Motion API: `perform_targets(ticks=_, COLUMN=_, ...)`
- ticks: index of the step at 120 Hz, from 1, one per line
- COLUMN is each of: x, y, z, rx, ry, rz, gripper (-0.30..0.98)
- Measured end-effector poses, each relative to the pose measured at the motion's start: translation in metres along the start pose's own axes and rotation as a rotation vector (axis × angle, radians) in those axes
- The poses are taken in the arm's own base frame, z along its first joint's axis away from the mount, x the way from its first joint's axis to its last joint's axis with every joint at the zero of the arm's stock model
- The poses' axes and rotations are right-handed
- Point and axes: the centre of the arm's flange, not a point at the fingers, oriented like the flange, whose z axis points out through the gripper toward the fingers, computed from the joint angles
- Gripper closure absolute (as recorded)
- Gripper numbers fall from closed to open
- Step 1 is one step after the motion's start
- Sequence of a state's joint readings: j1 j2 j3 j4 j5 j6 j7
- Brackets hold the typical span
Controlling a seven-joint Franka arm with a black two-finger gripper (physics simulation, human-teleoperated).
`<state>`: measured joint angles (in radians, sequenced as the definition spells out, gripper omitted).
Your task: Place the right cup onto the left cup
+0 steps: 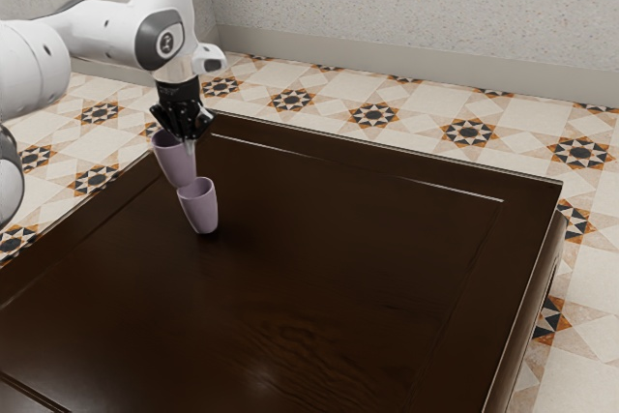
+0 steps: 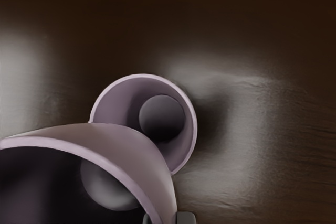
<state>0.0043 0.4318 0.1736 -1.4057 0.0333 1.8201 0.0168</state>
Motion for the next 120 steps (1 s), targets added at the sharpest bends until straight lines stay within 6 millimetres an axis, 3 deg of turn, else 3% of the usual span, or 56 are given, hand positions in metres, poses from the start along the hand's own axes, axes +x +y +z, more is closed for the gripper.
perform_targets(ticks=54, x=0.023, y=0.008, z=0.05, rx=-0.005, ry=-0.036, rz=0.031, gripper=0.78)
perform_targets(ticks=69, x=0.024, y=0.008, z=0.05, rx=-0.019, ry=-0.034, rz=0.031, gripper=0.52)
perform_targets(ticks=77, x=0.02, y=0.006, z=0.039, rx=-0.029, ry=-0.025, rz=0.026, gripper=0.38)
perform_targets(ticks=92, x=-0.001, y=0.013, z=-0.004, rx=-0.051, ry=0.006, rz=0.039, gripper=0.21)
perform_targets(ticks=120, x=-0.087, y=0.076, z=-0.098, rx=-0.087, ry=0.025, rz=0.171, gripper=0.07)
